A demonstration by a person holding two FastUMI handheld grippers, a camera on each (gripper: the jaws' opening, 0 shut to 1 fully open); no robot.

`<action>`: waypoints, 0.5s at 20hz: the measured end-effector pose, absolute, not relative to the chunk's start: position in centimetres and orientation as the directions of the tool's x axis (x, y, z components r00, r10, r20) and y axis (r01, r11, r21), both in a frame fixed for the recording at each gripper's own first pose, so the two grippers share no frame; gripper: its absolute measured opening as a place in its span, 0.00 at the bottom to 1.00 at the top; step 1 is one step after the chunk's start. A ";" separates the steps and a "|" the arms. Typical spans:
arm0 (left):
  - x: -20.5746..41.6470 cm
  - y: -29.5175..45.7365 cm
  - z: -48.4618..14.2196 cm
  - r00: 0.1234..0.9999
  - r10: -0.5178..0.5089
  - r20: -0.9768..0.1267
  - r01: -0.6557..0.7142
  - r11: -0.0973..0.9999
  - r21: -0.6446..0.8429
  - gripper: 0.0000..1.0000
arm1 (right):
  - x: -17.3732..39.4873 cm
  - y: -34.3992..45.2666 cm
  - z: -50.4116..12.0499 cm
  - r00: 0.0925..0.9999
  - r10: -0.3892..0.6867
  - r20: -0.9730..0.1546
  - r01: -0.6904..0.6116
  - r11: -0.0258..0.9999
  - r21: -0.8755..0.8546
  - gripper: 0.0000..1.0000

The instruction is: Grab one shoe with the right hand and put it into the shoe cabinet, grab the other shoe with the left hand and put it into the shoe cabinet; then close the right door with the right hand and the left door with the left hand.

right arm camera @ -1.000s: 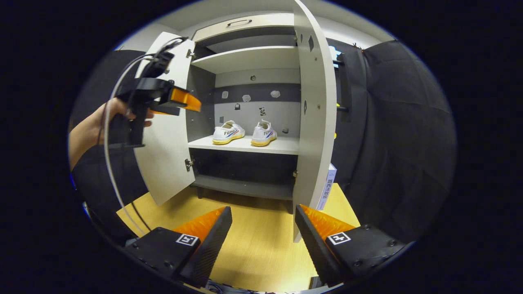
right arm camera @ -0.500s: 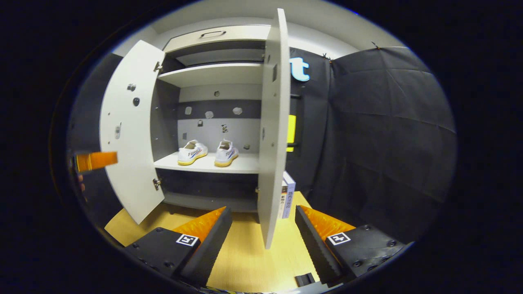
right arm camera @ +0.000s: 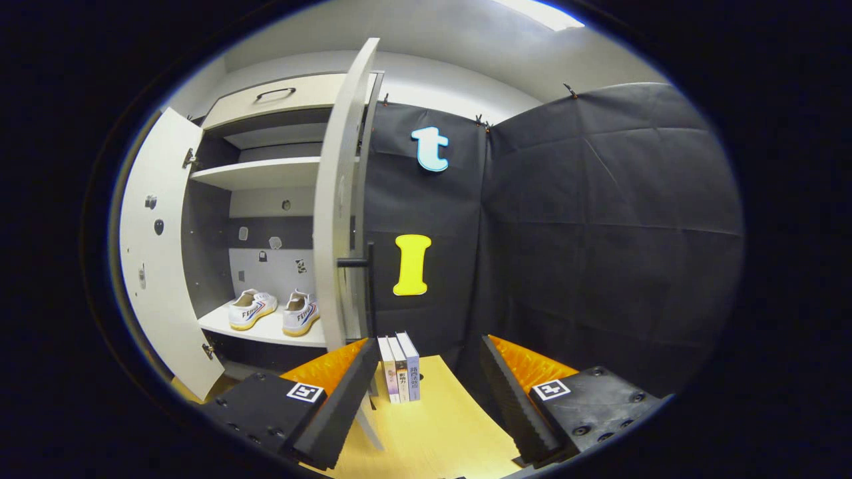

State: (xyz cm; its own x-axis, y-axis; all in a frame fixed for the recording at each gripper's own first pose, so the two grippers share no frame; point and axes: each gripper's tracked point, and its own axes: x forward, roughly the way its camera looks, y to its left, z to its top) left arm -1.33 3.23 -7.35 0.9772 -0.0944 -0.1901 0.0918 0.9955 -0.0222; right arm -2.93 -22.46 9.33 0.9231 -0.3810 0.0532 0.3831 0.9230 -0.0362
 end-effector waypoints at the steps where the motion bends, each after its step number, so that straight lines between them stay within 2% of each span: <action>1: -1.5 3.3 -7.6 0.977 -0.088 -0.195 0.085 0.996 -0.026 0.95 | -2.1 -23.2 9.5 0.924 -0.379 0.053 0.381 0.924 -0.043 0.98; 10: -2.2 4.2 -8.2 0.977 -0.016 -0.213 0.013 1.000 -0.015 0.95 | 4.7 -26.2 10.1 0.942 -0.331 0.061 0.336 0.936 -0.100 0.96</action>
